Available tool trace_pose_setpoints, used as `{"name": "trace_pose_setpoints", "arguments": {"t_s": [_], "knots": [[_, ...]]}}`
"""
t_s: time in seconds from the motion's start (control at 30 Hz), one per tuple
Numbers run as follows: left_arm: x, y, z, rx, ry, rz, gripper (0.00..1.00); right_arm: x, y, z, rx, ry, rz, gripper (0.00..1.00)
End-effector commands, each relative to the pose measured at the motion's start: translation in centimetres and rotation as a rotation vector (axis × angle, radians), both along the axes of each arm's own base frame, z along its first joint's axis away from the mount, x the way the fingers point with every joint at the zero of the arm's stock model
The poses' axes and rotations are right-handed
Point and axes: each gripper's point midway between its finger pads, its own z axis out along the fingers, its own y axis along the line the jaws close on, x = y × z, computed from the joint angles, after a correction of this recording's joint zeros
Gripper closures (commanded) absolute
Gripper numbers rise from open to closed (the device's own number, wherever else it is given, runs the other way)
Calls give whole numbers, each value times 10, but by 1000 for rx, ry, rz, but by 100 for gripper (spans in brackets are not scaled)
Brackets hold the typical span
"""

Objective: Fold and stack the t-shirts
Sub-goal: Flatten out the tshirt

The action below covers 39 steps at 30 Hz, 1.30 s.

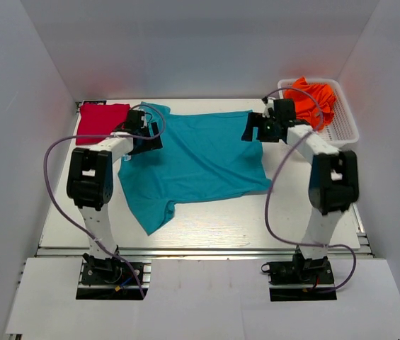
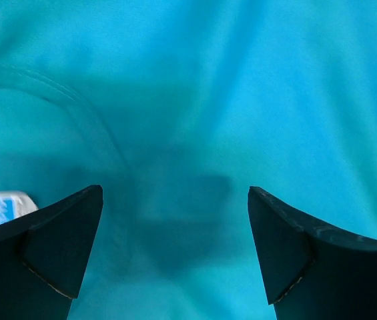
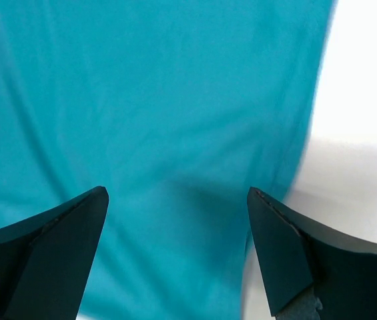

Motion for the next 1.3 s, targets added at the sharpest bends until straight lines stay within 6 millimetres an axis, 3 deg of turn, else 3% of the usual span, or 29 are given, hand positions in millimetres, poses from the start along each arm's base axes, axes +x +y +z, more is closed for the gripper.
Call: {"name": "trace_pose_setpoints", "arguments": {"t_s": [0.0,0.03,0.07,0.1,0.17,0.2,0.23,0.3,0.33,0.4,0.47,0.5,0.6,0.7,0.73,0.77,0.8,0.87,0.9,1.07,1.17,1.27], "knots": [[2,-33,79,-99,-190,-117,0,-28,-17,50,18,-63,-132,10],[1,-39,84,-114,-197,-127,0,-45,-24,61,27,-59,-181,10],[-3,-51,85,-135,-193,-173,0,-68,-40,37,-36,30,-250,10],[-10,-72,92,-157,-201,-226,0,-77,-52,32,-57,57,-323,10],[-20,-97,96,-165,-218,-327,0,-120,-61,17,-69,142,-362,10],[-28,-121,103,-176,-238,-397,0,-130,-63,13,-55,169,-390,10],[-36,-132,100,-166,-233,-450,0,-156,-67,-7,-66,230,-398,10],[-57,-172,109,-184,-264,-578,0,-169,-69,-3,-37,227,-418,10],[-69,-188,107,-185,-269,-657,0,-186,-71,-18,-45,267,-421,10],[-94,-227,103,-193,-271,-789,0,-196,-82,-25,-46,288,-479,10],[-106,-249,100,-184,-295,-873,0,-197,-94,-22,-62,267,-540,10],[-121,-266,99,-181,-304,-931,0,-197,-105,-23,-75,267,-586,10],[-138,-290,92,-129,-324,-1029,0,-196,-129,-13,-115,230,-676,10],[-152,-330,99,-67,-389,-1112,0,-200,-177,-1,-204,184,-886,10],[-167,-348,98,-68,-395,-1163,1,-200,-188,6,-200,158,-927,10],[-169,-356,81,-41,-366,-1180,3,-199,-192,12,-193,137,-943,10],[-166,-367,86,-29,-384,-1175,5,-197,-194,26,-172,90,-955,10],[-180,-381,69,5,-340,-1218,11,-198,-206,37,-156,53,-1028,10],[-177,-385,54,47,-327,-1200,13,-198,-208,53,-131,-2,-1042,10],[-192,-407,42,118,-393,-1222,23,-192,-220,94,-46,-150,-1099,10],[-177,-406,29,194,-431,-1155,25,-180,-204,107,36,-201,-1002,10],[-163,-402,24,239,-457,-1077,33,-177,-190,105,82,-184,-918,10]]}}
